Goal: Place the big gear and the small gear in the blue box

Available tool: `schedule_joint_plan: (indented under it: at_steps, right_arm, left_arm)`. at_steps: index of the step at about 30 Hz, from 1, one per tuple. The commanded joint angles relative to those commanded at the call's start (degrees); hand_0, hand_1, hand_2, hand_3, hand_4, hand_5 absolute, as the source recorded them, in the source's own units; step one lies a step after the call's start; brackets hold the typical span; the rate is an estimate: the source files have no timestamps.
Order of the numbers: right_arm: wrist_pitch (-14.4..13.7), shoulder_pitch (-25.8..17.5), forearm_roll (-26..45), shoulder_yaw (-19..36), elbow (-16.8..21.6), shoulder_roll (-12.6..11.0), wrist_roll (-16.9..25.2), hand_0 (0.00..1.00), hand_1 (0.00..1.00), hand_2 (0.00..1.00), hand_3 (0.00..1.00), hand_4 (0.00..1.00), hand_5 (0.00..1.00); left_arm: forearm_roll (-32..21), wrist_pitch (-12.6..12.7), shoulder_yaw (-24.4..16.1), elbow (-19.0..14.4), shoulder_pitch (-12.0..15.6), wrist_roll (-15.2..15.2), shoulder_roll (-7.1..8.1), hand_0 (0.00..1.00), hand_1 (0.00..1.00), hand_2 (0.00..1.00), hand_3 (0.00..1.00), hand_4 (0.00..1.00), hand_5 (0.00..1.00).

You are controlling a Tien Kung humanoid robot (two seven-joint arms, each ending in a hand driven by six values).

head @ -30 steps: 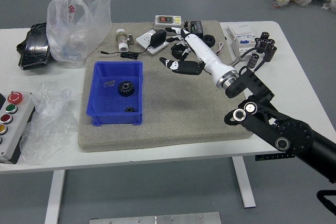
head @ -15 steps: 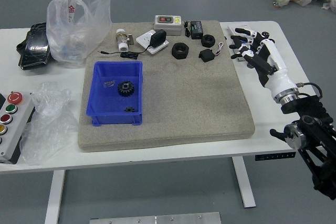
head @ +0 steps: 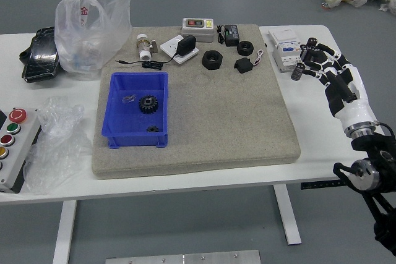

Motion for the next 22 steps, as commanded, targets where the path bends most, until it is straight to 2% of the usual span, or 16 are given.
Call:
schedule_joint_plan:
  at_steps: [5,14,22]
  right_arm:
    - [0.36,-0.34,0.22,0.55,0.41,0.04,0.20,0.679,0.689,0.704,0.662,0.724,0.386]
    - [0.55,-0.13,0.26,0.44,1.24,-1.49,-0.14,0.685,0.701,0.716,0.668,0.716,0.398]
    - [0.67,-0.92,0.42,3.31,1.39,-1.00,-0.40,0.685,0.706,0.715,0.668,0.713,0.393]
  left_arm:
    - [-1.55,0.32,0.85,0.08,0.13,-0.43,-0.13,0.702,0.627,0.621,0.808,0.707,0.415]
    - [-8.15,1.39,4.53,0.43,0.96,-2.22,-1.14,0.705,0.647,0.629,0.807,0.706,0.415]
    - [-10.68,1.60,6.00,0.67,0.23,-2.73,-1.54,0.706,0.650,0.632,0.806,0.707,0.416]
